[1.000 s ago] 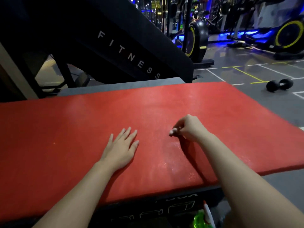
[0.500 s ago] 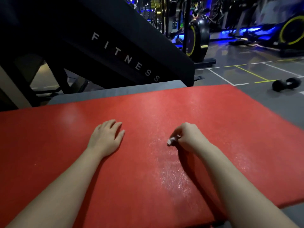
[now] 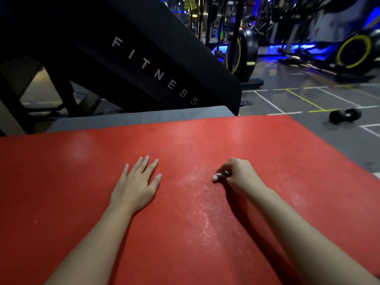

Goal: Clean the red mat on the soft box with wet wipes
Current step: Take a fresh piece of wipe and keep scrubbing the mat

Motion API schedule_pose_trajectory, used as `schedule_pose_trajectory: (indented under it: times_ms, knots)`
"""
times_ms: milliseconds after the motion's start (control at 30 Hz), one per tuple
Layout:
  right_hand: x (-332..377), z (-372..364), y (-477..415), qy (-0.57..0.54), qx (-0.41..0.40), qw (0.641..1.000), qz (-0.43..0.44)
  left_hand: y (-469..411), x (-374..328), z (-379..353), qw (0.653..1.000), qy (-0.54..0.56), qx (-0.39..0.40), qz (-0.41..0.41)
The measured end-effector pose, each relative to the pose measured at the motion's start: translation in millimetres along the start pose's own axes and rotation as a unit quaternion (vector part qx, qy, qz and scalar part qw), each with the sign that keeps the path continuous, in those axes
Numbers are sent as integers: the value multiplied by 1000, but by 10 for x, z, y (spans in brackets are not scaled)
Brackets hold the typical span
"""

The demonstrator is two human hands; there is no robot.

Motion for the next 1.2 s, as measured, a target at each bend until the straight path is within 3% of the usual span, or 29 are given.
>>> schedule_pose_trajectory:
  times_ms: [67,133,333,400,567,633,900,967,1100,1200]
  knots:
    - [0,68,-34,14,93,995,20,-1,0,0,1000,-9,-1,0]
    - [-1,66,-140,30,121,992,35,-11,0,-3,1000,-14,0,3]
    - [-114,-62,-847,27,-48,998,5,-13,5,16,1000,-5,3,3]
    - [-185,-85,-1003,10,-54,998,-20,-15,4,20,1000,-6,4,3]
    - [-227,-6,-953,86,113,990,1,-29,21,1,1000,-10,-5,3]
    - [-280,-10,-937,109,142,984,18,-42,20,-22,1000,-10,-8,4]
    - [-465,-154,-1725,37,-33,999,-16,-49,14,0,1000,5,-5,2]
    - [-473,-166,-1763,38,-30,999,-21,-59,26,2,1000,3,-2,0]
    - [-400,-254,-1668,63,33,996,57,-74,22,-29,1000,3,-8,-1]
    - [-497,-256,-1852,58,6,998,37,-88,26,-46,1000,-8,-2,-4]
Point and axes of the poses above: each hand's wrist, its own y-axis away from the middle knuckle, its own z-axis out of the back of the hand, x = y × z, the point moved 4 cm from there along -y, towards the middle knuckle, and after that the axes turned 13 degrees about z, right-handed, at the moved point
